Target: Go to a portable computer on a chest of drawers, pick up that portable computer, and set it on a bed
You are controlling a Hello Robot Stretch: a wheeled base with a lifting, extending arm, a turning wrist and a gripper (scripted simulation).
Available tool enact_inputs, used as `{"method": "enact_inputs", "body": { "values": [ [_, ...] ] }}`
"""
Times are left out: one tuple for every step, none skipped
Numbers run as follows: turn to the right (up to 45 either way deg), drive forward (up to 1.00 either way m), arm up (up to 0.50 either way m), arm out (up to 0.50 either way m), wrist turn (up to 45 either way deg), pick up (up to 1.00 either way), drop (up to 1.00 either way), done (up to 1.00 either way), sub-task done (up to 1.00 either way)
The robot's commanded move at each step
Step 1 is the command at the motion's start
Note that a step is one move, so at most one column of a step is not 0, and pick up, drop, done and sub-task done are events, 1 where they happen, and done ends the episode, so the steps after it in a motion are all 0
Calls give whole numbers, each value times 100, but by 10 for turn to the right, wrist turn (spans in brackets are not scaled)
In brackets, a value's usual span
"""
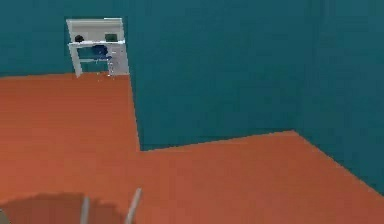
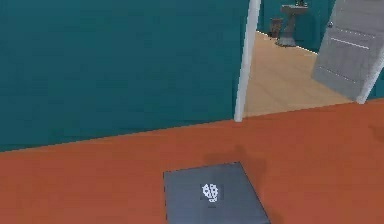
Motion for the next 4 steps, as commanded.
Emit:
{"method": "enact_inputs", "body": {
  "values": [
    [0, 100, 0, 0, 0, 0, 0, 0, 0],
    [-60, 0, 0, 0, 0, 0, 0, 0, 0],
    [0, 30, 0, 0, 0, 0, 0, 0, 0],
    [-450, 0, 0, 0, 0, 0, 0, 0, 0]
  ]
}}
